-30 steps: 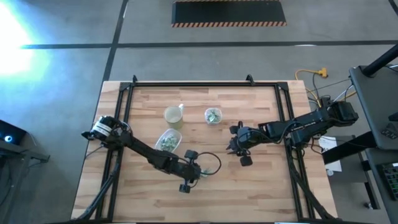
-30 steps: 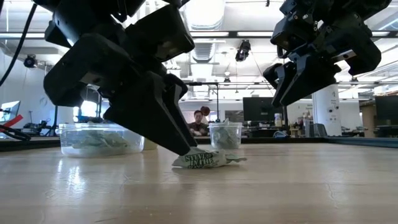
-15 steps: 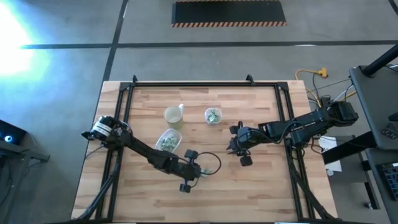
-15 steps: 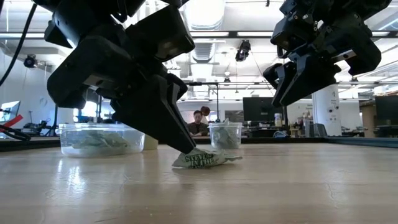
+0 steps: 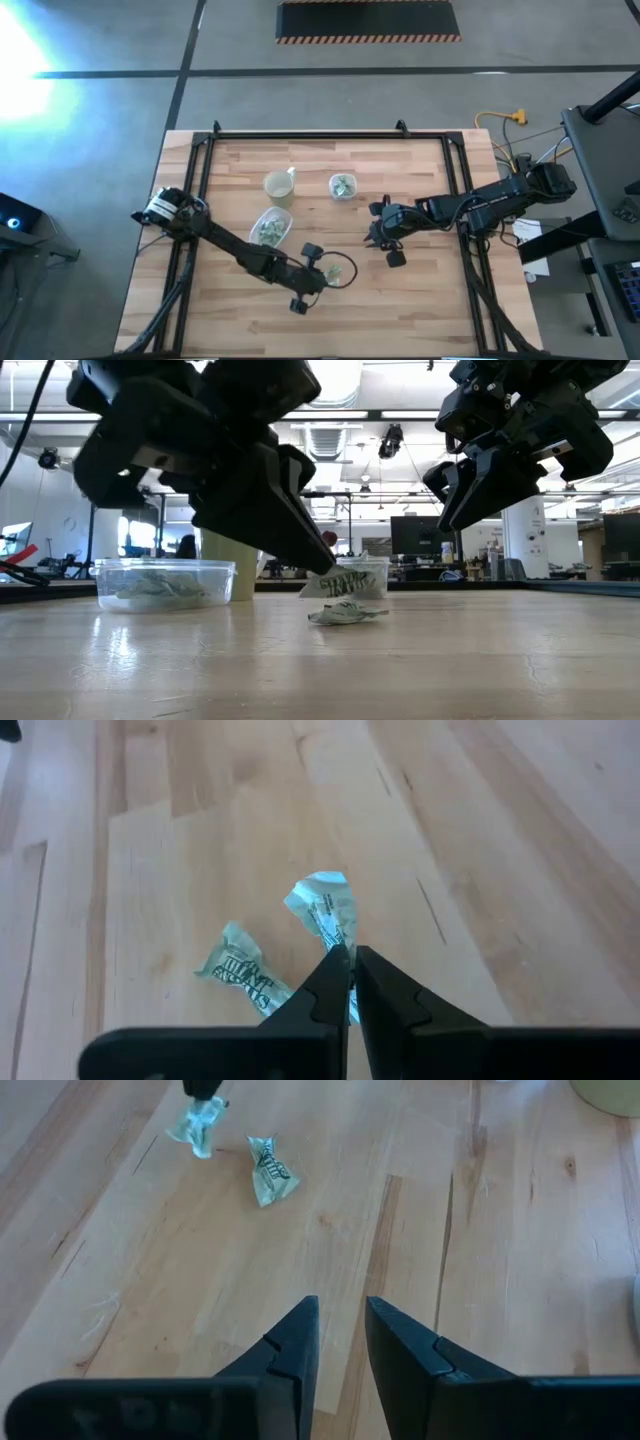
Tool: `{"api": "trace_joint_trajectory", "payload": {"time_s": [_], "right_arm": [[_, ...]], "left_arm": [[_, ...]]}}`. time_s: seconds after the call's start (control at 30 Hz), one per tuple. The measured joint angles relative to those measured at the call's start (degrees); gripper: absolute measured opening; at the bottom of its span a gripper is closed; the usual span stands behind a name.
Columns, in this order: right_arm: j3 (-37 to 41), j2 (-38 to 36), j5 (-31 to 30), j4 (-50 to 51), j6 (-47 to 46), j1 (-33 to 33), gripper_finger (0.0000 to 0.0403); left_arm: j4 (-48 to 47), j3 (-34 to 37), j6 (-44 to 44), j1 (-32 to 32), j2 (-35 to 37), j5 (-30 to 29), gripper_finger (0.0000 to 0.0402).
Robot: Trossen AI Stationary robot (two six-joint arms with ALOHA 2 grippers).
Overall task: Pick and place items into bin
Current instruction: Put the stevia packet into the bottom transparent bin
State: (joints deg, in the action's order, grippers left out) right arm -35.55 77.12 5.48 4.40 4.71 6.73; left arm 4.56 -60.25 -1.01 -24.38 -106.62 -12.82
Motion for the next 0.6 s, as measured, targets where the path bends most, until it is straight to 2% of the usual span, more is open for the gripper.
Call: {"api": "trace_joint_trajectory", "payload": {"time_s": [0.1, 0.33, 0.47, 0.6], "right_arm": [[0.00, 0.00, 0.00, 0.00, -0.03, 0.01, 0.0073], [0.00, 0.00, 0.00, 0.02, -0.02, -0.01, 0.0073], [0.00, 0.00, -0.02, 0.00, 0.09, -0.03, 0.0073], [0.02, 0.00, -0.02, -0.08, 0.17, 0.01, 0.0073]], "left_arm": [[-0.39, 0.00, 0.14, -0.27, 0.73, -2.69, 0.0000], [-6.42, 0.70, -1.48, -1.62, 4.50, -14.82, 0.0000], [-15.27, 0.74, -6.32, -2.95, 7.74, -22.80, 0.0000], [-27.97, 0.84, -16.11, -4.31, 10.48, -30.74, 0.0000]]}}
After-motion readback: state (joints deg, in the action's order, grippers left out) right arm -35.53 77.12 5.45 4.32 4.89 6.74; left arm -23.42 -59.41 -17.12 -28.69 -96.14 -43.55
